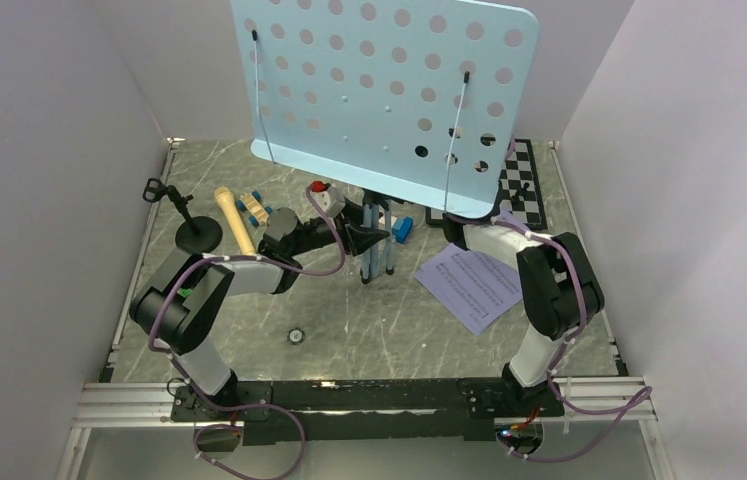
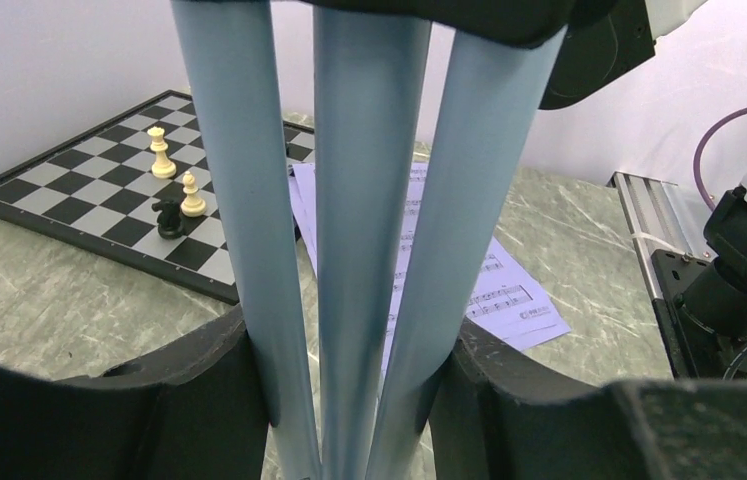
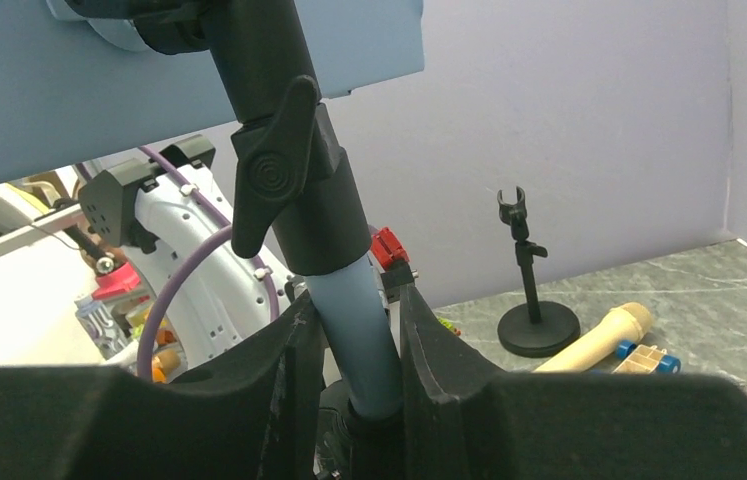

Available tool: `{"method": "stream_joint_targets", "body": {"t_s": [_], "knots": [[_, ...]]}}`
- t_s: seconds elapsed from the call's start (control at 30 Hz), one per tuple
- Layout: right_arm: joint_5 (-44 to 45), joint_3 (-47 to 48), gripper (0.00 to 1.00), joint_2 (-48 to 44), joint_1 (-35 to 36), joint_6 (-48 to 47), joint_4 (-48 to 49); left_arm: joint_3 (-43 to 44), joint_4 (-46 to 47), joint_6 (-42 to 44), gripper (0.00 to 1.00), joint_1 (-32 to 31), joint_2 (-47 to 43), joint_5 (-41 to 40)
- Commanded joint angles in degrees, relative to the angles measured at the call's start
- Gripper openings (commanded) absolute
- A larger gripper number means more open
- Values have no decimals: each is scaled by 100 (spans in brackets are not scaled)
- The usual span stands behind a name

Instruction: Pack up the instrument practice props

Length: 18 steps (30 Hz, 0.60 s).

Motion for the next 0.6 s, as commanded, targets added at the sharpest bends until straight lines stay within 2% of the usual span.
{"method": "stream_joint_targets", "body": {"t_s": [0.0, 0.07, 0.2, 0.57], "knots": [[159, 215, 0, -45, 278, 1101, 714, 149, 190, 70, 11, 24, -338, -244], [188, 253, 0, -57, 285, 1151, 744, 125, 151, 98, 0, 21, -452, -317], [281, 307, 0, -91, 295, 1296, 858, 26, 11, 155, 0, 15, -842, -490], [663, 437, 0, -278, 590, 1569, 807, -282, -1201, 589, 0, -105, -2397, -1127]]}}
